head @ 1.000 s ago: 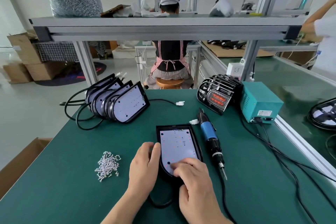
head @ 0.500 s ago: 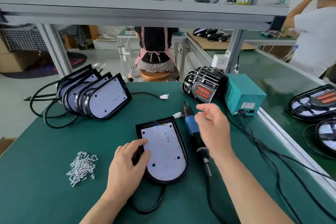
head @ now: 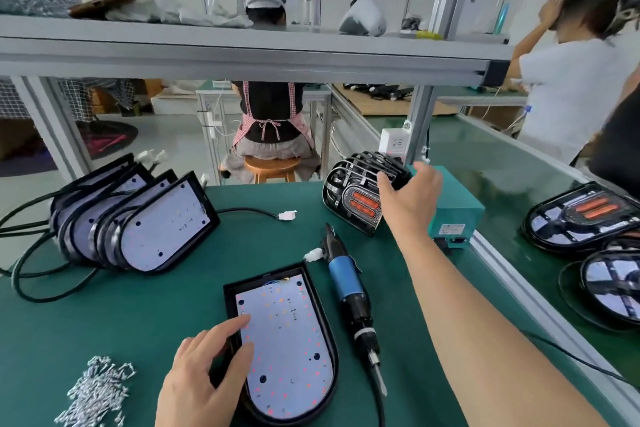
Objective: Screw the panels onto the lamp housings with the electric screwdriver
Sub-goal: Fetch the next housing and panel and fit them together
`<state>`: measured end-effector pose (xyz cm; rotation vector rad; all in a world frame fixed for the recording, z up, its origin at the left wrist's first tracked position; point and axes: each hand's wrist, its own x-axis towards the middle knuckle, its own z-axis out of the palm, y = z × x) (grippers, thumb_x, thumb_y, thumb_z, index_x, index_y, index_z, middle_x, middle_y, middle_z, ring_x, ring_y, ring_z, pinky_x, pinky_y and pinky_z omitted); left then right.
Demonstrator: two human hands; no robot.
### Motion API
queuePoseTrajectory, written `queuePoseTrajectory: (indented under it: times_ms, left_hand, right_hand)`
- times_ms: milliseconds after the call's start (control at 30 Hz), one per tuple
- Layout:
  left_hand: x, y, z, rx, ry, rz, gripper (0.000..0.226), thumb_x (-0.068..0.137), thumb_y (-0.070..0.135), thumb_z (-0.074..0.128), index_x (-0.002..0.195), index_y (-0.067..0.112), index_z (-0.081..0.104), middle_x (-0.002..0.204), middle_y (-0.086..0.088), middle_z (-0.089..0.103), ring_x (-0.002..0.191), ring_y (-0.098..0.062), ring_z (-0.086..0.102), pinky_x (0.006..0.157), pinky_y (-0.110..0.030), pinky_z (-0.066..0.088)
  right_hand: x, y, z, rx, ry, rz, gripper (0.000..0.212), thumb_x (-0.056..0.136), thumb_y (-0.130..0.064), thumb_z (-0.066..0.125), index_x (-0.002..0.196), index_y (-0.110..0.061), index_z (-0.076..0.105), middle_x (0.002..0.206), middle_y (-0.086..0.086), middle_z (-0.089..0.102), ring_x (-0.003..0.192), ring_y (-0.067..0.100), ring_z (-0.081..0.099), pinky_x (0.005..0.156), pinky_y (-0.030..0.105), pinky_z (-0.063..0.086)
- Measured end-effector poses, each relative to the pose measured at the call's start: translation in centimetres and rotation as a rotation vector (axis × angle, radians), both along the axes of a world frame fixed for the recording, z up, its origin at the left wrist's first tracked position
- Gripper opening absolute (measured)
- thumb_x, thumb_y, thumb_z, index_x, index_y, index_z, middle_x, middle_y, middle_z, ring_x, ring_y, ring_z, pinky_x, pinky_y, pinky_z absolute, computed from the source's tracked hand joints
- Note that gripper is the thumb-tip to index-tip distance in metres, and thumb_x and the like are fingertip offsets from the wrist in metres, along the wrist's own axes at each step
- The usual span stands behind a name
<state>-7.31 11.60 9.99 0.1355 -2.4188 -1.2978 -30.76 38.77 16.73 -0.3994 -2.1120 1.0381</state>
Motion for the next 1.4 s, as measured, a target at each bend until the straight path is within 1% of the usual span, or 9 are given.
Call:
queuePoseTrajectory:
  times_ms: [133,267,400,667,900,1100,1233,1300,1400]
  left_hand:
    - [-0.1,0.0,0.1,-0.015,0.041,-0.006,0.033,0.069,0.038,0.061,0.1,0.047,0.07,0.093,0.027,0.062,0.093,-0.002,0.051,0.074,-0.017,0.041]
    - [-0.3,-0.3,-0.2,-0.042,0.049,-0.017,0.034,0.069,0.042,0.062,0.101,0.045,0.07,0.095,0.029,0.063,0.093,0.004,0.051,0.072,-0.017,0.041]
    - [-0.3,-0.3,-0.1,-0.037,0.06,-0.007,0.034,0.064,0.062,0.048,0.089,0.053,0.07,0.096,0.028,0.063,0.093,0.005,0.051,0.07,-0.013,0.042]
    - [-0.3,-0.1,0.1,-0.05,0.077,-0.002,0.04,0.064,0.061,0.048,0.091,0.045,0.073,0.096,0.029,0.064,0.092,0.003,0.052,0.073,-0.002,0.039]
    - [-0.4,0.3,0.3,-0.04,0.084,0.001,0.045,0.061,0.062,0.046,0.104,0.058,0.058,0.098,0.032,0.063,0.093,0.005,0.052,0.074,-0.004,0.04]
    - [-0.4,0.2,0.2,-0.064,0.094,-0.011,0.044,0.061,0.061,0.047,0.104,0.061,0.057,0.097,0.033,0.061,0.093,0.006,0.051,0.07,-0.015,0.042]
    - [-0.6,-0.2,-0.3,-0.082,0.106,-0.01,0.036,0.068,0.041,0.064,0.102,0.053,0.062,0.097,0.032,0.062,0.089,0.004,0.052,0.072,-0.004,0.041]
    - [-0.6,-0.3,-0.3,-0.068,0.091,-0.007,0.022,0.068,0.049,0.059,0.088,0.05,0.07,0.096,0.032,0.063,0.09,0.005,0.052,0.073,0.0,0.038]
    - [-0.5,-0.3,-0.3,-0.072,0.116,-0.01,0.037,0.066,0.057,0.049,0.093,0.043,0.07,0.095,0.032,0.062,0.09,0.006,0.052,0.07,-0.009,0.042]
  right_hand:
    - [-4.5,1.5,3.2,0.463,-0.425,0.185,0.101,0.072,-0.076,0.071,0.15,-0.023,0.036,0.158,0.014,0.027,0.147,0.038,0.024,0.12,0.052,0.025]
    - [-8.0,3.3,4.1,0.583,-0.815,0.404,0.118,0.065,-0.084,0.07,0.16,-0.033,0.022,0.168,0.007,0.01,0.153,0.039,0.014,0.121,0.058,0.022]
    - [-9.8,4.2,3.6,0.616,-0.8,0.431,0.113,0.066,-0.085,0.069,0.158,-0.033,0.028,0.166,0.009,0.02,0.151,0.034,0.025,0.12,0.053,0.026]
    - [-10.7,3.8,3.1,0.829,-0.767,0.356,0.067,0.092,-0.071,0.039,0.154,-0.051,0.025,0.153,0.013,0.041,0.133,0.035,0.045,0.105,0.044,0.038]
    - [-10.3,2.6,2.8,0.913,-0.787,0.337,0.058,0.093,-0.071,0.023,0.149,-0.066,0.01,0.161,0.013,0.034,0.137,0.041,0.041,0.109,0.047,0.034]
    - [-9.6,1.4,2.6,0.764,-0.83,0.354,0.08,0.079,-0.071,0.041,0.153,-0.053,0.018,0.164,0.012,0.023,0.141,0.044,0.036,0.112,0.053,0.035]
    - [-8.9,0.9,3.3,0.686,-0.845,0.37,0.09,0.071,-0.066,0.047,0.155,-0.049,0.02,0.161,0.013,0.024,0.141,0.043,0.037,0.109,0.051,0.039]
    - [-8.5,1.2,3.4,0.64,-0.835,0.358,0.089,0.075,-0.064,0.051,0.157,-0.044,0.022,0.163,0.012,0.02,0.144,0.042,0.033,0.111,0.05,0.036]
    - [-7.4,1.9,3.4,0.606,-0.821,0.324,0.085,0.082,-0.058,0.056,0.158,-0.039,0.024,0.163,0.014,0.019,0.144,0.041,0.033,0.111,0.049,0.036]
